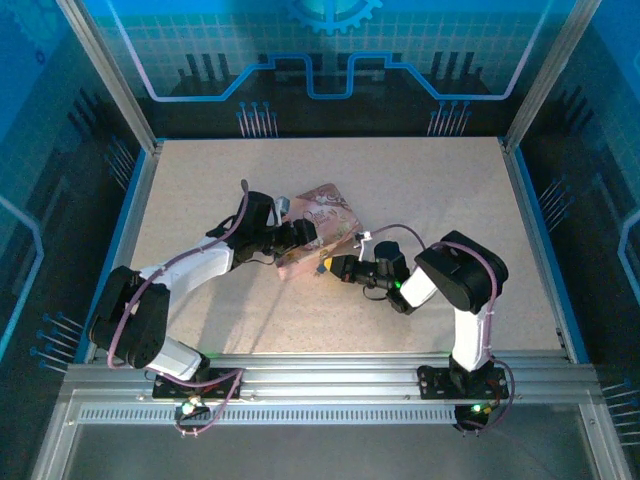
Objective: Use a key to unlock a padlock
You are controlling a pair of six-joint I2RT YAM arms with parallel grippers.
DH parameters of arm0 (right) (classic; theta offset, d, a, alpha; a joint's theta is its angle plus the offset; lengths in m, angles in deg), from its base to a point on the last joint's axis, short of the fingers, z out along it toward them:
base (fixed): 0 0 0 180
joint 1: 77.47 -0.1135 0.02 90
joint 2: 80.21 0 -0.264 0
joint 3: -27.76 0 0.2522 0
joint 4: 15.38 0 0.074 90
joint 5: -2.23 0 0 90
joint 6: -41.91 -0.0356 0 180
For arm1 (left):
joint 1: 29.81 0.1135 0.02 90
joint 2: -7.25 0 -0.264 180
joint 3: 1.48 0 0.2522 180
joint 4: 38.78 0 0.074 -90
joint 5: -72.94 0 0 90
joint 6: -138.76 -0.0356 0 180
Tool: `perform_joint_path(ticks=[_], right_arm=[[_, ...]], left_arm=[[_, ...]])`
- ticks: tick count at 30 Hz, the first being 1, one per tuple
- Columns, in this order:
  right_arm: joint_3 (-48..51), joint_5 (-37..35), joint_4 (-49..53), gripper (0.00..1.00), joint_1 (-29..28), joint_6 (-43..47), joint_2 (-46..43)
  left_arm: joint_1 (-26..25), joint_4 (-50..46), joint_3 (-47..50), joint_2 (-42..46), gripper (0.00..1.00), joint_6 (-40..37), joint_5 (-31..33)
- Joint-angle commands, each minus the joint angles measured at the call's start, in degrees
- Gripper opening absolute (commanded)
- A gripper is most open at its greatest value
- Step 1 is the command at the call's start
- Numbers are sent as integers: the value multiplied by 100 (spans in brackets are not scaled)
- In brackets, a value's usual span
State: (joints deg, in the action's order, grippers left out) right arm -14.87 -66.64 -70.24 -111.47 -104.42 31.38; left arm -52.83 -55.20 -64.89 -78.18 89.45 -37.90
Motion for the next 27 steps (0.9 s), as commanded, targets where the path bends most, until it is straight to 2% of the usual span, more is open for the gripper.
perform_joint_path(ticks=[1,17,27], right_arm=[[-65,53,-485,0,63,-303,83],[-85,24,-759,0,67,-1206,249],[-37,-56,-820,1,91,-1449,242]], left_arm=[[-48,-662,291,-106,69,167,102],[-52,-627,345,-88,70,170,79],[-48,-632,376,-64,70,163,89]])
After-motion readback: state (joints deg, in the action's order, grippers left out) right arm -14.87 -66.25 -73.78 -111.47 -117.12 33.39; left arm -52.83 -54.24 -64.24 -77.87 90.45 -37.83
